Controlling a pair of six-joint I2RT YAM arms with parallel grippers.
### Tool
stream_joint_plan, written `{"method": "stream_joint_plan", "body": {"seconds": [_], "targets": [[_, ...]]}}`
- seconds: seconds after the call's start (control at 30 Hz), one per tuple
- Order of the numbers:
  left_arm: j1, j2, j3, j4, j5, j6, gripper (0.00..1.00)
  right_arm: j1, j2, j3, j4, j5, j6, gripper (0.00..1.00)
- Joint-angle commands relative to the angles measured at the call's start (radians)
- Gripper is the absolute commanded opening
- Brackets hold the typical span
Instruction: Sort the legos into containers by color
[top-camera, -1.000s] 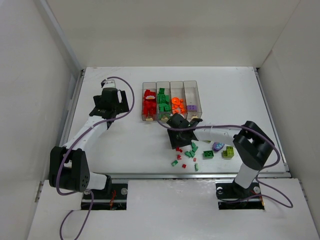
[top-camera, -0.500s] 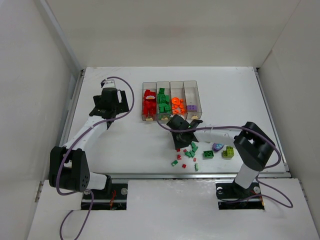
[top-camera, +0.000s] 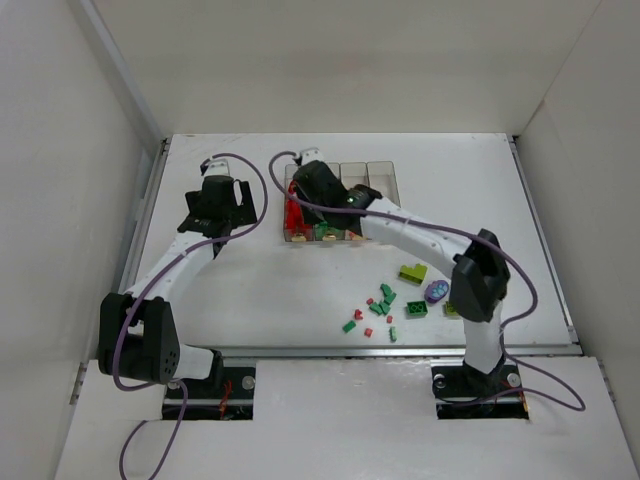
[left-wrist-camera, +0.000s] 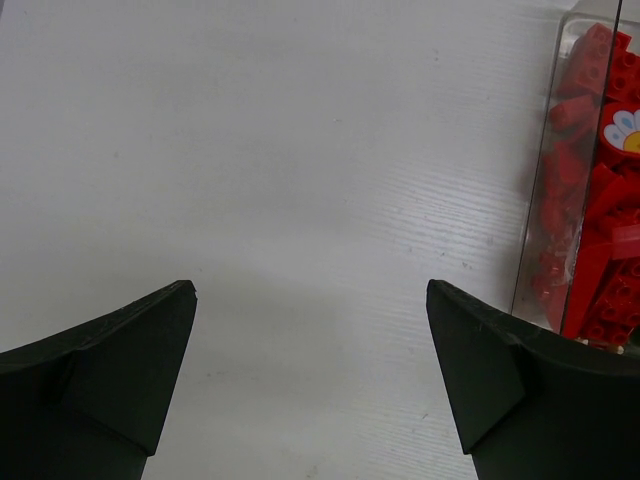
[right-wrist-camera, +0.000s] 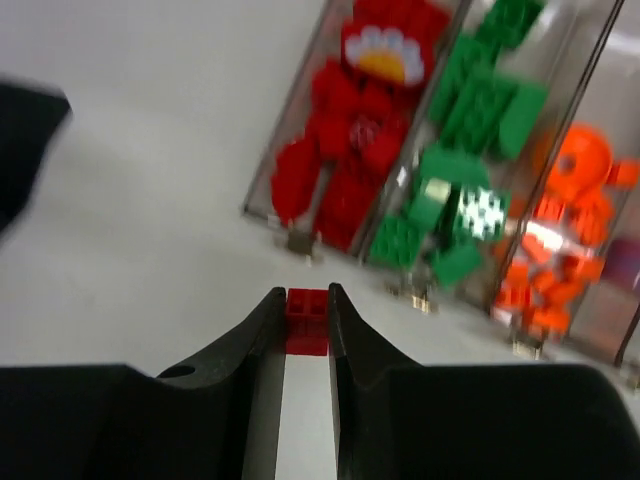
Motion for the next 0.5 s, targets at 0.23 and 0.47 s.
{"method": "stream_joint_plan", "body": {"seconds": [0.23, 0.47], "targets": [[0.005, -0.043, -0.012, 0.037, 0.005, -0.004, 0.99, -0.097, 0.363, 0.500, -0.013, 0.041, -0.153, 0.11], [0.005, -0.043, -0.012, 0.046, 0.017, 0.014, 0.99, -0.122, 0.402, 0.537, -0.002, -0.142, -0.197, 0.63]]}}
